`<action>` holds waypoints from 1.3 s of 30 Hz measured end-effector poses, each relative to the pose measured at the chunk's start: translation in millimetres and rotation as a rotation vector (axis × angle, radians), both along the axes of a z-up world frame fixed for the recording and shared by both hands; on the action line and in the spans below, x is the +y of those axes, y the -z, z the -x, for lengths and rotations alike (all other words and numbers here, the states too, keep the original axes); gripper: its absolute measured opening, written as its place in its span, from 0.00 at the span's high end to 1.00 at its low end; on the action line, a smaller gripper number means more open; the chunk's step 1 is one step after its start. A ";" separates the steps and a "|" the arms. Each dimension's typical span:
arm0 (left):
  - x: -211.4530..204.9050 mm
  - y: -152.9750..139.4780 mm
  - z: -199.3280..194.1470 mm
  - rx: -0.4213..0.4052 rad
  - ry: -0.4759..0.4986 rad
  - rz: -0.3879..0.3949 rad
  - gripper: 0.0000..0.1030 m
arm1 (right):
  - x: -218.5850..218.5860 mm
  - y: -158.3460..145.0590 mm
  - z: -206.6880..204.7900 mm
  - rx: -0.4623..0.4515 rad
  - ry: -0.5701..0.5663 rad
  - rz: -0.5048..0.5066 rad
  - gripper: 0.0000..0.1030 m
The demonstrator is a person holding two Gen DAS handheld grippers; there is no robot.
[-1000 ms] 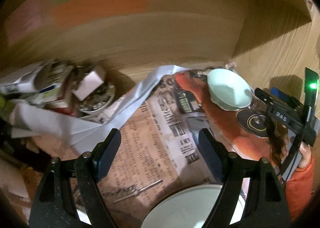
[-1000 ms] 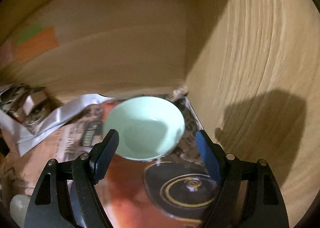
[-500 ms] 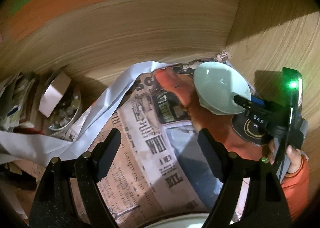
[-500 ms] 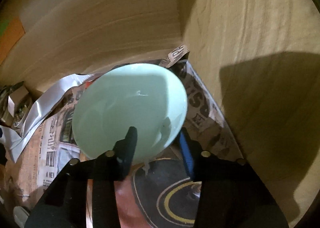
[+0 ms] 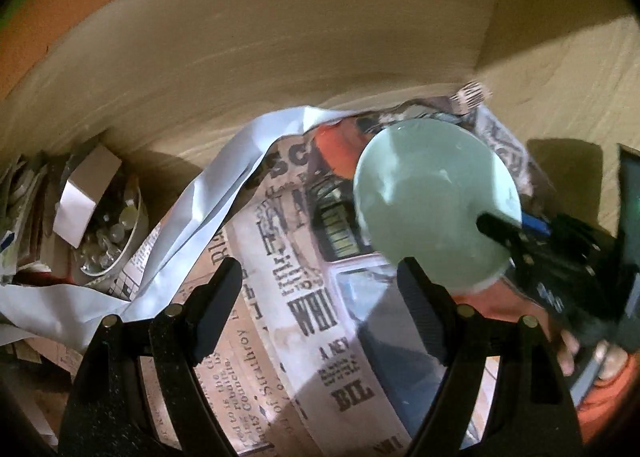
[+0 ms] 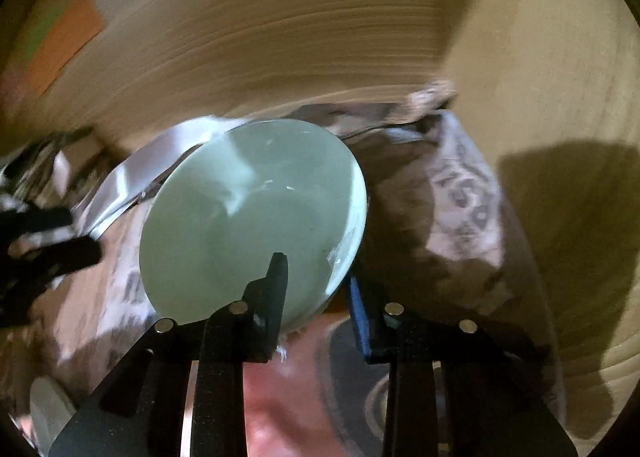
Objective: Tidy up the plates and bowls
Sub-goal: 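Grasp the rim of the mint green bowl with the right tool, then carry the mint green bowl over the stack with the right tool while the left tool grips its rim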
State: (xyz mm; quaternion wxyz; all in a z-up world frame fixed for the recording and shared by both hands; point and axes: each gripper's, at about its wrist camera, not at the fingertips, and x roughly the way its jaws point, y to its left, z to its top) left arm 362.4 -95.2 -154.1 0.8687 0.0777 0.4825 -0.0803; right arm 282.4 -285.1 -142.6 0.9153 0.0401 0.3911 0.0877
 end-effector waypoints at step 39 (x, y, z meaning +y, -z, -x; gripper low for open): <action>-4.6 -6.2 4.8 0.057 0.068 -0.002 0.85 | 23.5 -28.9 25.1 -0.068 -0.092 0.009 0.80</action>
